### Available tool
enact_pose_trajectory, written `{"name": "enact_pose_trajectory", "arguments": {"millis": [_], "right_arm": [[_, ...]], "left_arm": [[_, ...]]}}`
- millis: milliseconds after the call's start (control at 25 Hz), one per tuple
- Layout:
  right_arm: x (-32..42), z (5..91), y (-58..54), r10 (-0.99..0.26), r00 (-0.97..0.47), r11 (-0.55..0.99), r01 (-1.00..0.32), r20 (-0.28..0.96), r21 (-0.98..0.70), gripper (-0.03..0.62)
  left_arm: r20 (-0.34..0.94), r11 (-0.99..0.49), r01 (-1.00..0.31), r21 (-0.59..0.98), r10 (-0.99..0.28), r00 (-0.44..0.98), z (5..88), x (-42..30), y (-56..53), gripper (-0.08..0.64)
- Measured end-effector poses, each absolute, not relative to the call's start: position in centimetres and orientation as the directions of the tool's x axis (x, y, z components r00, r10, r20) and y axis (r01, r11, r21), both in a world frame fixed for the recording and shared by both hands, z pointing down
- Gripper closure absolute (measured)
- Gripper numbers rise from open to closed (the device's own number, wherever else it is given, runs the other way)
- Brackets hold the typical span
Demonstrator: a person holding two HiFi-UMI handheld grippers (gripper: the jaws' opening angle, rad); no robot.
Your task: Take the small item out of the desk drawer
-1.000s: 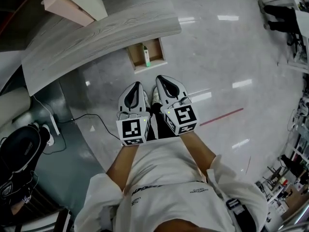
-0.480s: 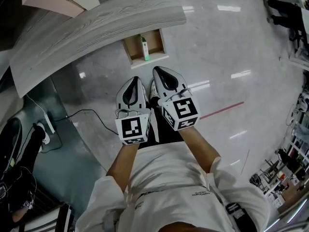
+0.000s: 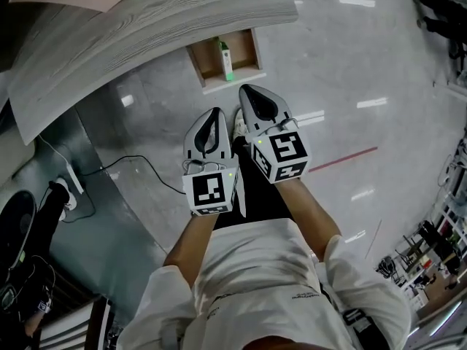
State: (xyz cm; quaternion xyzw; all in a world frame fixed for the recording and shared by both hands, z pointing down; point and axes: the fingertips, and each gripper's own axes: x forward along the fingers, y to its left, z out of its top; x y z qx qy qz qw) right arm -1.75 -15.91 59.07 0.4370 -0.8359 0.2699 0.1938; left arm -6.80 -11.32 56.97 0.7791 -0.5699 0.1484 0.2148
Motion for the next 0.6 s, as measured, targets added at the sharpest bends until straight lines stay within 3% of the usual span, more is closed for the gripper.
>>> {"name": "enact_pose_trajectory", "arguments": {"millis": [600], "right_arm": [[-2.8, 64.2, -17.2, -0.597, -0.53, 0.448, -0.843, 0.602, -0.297, 0.56]], "left_arm": [[0.499, -0.178, -0.966, 0.189, -0.83, 0.25, 60.2, -8.2, -11.4, 0.545]]}}
